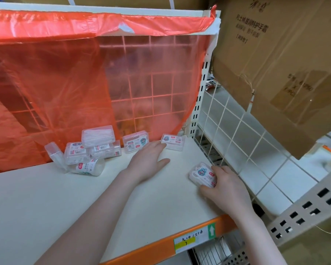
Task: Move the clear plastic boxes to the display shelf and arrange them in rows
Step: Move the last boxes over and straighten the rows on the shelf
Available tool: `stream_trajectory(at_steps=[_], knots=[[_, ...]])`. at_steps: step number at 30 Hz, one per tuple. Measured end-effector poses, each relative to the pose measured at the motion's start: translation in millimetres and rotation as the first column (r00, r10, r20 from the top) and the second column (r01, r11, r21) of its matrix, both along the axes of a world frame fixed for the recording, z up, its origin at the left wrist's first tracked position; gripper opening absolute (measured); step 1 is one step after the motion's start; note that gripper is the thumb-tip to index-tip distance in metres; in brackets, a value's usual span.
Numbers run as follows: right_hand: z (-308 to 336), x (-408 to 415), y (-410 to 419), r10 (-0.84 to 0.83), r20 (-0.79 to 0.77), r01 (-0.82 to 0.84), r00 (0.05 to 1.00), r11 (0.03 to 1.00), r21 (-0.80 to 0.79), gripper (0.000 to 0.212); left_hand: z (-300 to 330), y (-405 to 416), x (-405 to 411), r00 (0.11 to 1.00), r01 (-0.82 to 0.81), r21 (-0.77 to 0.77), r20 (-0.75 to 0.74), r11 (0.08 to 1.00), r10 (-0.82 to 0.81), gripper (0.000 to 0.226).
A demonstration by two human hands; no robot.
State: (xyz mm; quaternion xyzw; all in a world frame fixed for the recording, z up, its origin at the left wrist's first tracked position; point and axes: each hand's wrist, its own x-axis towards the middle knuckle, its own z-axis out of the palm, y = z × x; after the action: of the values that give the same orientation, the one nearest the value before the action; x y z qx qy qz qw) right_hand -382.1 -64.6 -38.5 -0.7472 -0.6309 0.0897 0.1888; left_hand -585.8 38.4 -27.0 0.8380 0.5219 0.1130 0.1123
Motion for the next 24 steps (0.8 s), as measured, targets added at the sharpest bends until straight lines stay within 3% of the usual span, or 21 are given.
stream_trajectory(at_steps=[10,13,18,24], knots=[[-3.3,14.8,-12.3,-0.111,-0.100,0.117,0.989,0.992,0.049,0.046,-9.9,62.3,43.9,0.987,0.067,-0.041,-0.145,0.997,-0.072,0.059],[-7.0,14.6,-14.3,-0.109,-0.118,0.115,0.987,0.992,0.050,0.056,-24.2,53.1,41.7,0.994,0.050,0.006,-0.101,0.999,-0.049,0.061],[-5.0,17.1,-7.8,-0.103,-0.107,0.106,0.989,0.994,0.029,0.056,-32.8,17.2,23.6,0.998,0.043,0.092,-0.055,0.995,-0.038,0.056],[3.1,15.0,1.6,-0.072,-0.102,0.074,0.992,0.997,0.015,0.054,-20.6,6.2,8.7,0.997,0.073,0.062,-0.045,0.995,-0.070,0.066]])
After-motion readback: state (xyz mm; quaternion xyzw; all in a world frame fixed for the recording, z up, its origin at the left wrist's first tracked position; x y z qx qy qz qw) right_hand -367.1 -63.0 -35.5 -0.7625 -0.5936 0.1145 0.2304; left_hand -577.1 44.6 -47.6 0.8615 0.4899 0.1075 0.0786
